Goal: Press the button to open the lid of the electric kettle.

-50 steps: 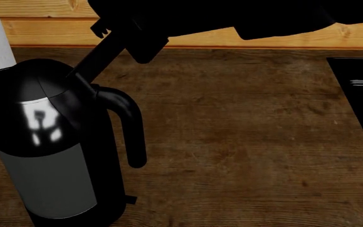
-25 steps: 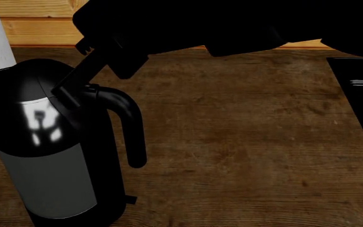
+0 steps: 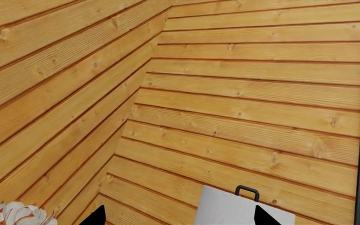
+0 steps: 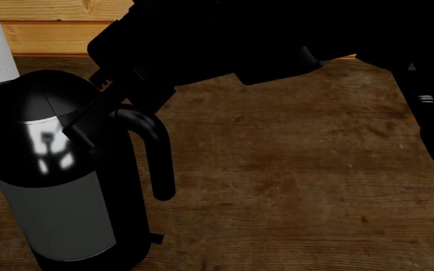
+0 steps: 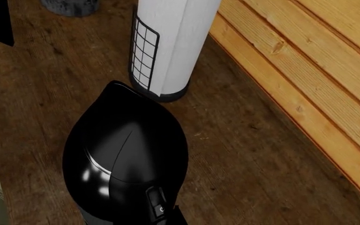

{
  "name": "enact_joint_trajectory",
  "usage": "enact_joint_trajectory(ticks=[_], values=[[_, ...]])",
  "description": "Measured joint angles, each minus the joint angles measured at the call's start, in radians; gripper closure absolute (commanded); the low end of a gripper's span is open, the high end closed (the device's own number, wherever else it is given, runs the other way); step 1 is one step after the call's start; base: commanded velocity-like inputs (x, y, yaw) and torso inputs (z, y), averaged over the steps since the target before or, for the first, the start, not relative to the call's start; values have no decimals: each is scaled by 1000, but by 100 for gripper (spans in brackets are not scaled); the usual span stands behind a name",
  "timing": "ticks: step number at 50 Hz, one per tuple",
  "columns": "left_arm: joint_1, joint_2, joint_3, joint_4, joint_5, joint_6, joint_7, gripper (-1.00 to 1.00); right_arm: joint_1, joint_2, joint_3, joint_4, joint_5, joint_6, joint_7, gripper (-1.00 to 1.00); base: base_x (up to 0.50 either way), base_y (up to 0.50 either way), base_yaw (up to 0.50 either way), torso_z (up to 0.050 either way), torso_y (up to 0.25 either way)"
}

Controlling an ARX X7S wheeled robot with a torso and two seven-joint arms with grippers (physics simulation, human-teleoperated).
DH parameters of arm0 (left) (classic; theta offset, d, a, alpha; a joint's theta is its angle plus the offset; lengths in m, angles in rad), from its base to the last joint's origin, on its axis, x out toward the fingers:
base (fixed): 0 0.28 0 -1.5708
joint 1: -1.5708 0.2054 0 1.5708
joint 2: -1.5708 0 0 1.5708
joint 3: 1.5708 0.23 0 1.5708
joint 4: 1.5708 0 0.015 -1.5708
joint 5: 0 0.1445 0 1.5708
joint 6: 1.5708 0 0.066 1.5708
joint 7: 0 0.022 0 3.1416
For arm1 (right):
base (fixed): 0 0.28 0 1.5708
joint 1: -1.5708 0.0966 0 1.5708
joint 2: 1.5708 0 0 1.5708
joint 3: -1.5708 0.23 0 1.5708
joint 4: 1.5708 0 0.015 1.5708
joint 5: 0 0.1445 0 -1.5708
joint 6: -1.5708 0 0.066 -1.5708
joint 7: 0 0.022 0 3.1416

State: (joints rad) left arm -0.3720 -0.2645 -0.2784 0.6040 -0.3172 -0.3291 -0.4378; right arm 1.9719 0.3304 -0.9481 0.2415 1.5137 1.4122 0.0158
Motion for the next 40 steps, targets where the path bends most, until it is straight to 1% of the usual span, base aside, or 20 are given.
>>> enact_joint_trajectory(ticks=[40], values=[[5, -12, 10, 2, -10, 9, -15, -100, -5, -57, -114, 55, -114, -80, -155, 100, 0, 0, 0, 0, 0]])
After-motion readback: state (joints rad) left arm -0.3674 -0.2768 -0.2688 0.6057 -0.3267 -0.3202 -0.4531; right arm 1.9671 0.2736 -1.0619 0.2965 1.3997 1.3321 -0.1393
